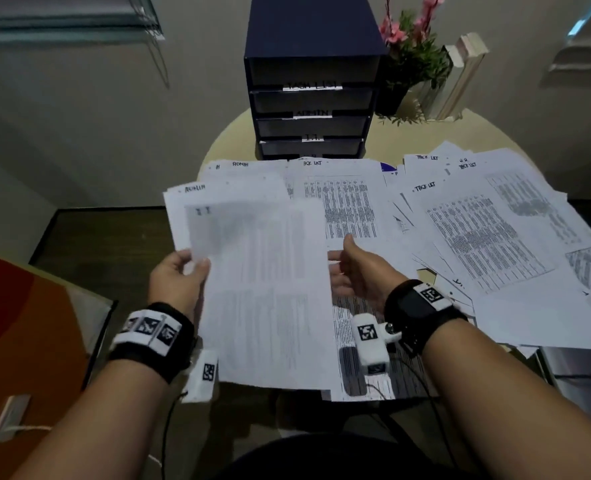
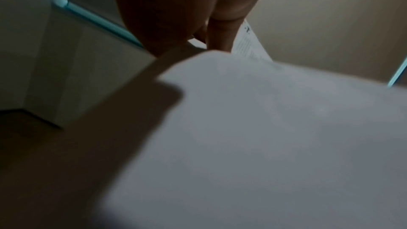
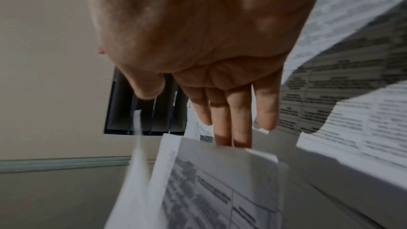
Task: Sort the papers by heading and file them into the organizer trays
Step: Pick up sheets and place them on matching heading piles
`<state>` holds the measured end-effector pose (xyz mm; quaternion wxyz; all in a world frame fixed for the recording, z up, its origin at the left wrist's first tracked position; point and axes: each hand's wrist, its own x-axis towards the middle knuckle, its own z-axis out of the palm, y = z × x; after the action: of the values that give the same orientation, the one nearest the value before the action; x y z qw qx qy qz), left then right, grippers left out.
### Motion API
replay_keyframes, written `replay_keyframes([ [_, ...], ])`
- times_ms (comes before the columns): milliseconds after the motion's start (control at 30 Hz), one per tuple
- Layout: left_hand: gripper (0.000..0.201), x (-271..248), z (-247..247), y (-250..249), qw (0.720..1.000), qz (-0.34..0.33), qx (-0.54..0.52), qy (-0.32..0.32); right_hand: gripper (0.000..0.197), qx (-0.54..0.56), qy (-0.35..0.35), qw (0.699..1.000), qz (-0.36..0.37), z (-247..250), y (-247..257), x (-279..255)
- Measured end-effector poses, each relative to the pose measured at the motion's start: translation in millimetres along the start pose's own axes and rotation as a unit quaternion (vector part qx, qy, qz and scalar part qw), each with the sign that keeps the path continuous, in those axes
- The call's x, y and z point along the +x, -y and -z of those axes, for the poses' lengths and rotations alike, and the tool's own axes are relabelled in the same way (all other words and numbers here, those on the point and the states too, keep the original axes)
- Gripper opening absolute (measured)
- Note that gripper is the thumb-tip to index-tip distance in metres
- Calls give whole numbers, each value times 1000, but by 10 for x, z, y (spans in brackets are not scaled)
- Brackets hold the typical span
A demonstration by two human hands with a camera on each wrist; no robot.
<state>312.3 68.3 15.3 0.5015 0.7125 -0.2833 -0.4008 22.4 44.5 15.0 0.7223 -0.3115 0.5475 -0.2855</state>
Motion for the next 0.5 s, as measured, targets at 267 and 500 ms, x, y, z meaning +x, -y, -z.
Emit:
replay_keyframes([
  [267, 30, -91, -67, 571, 982, 126, 129, 54, 32, -321, -110, 940, 17, -31, -447, 143],
  [500, 94, -109, -3, 443, 985, 109, 130, 33, 17, -437, -204, 874, 69, 18, -449, 241],
])
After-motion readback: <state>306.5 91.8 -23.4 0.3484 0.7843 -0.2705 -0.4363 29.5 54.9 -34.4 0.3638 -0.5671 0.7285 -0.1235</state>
